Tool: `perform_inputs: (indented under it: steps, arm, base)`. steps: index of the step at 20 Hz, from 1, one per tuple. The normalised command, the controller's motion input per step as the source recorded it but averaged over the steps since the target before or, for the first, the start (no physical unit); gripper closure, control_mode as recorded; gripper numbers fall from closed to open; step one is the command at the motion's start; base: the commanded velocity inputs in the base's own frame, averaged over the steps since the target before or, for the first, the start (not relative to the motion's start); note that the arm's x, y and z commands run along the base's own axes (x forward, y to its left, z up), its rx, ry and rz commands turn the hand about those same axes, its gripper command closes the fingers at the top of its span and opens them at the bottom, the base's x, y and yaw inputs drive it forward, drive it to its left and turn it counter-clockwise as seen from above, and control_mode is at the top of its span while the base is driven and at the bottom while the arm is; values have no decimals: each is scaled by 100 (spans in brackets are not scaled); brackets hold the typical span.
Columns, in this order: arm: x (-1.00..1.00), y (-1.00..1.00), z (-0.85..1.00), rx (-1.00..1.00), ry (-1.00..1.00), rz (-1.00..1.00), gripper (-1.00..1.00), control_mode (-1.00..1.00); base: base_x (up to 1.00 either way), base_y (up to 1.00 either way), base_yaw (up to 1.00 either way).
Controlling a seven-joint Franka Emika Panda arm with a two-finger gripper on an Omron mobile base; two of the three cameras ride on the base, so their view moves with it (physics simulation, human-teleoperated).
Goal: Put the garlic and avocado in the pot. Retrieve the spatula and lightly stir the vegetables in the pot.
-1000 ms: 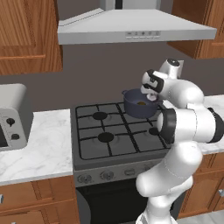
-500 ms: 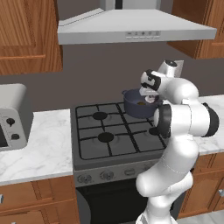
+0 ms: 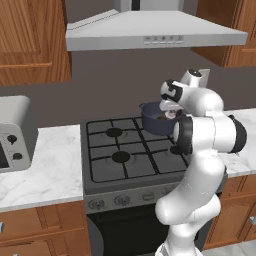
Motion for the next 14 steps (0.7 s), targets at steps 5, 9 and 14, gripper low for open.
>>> perform_inputs:
  steps: [5, 9, 14]
  arm:
    - [17, 0, 0, 0, 3, 3, 100, -100]
    - [42, 0, -3, 0, 0, 3, 100, -100]
    - [50, 0, -5, 0, 0, 3, 100, -100]
  base:
    - [0, 0, 0]
    - [0, 0, 0]
    - [0, 0, 0]
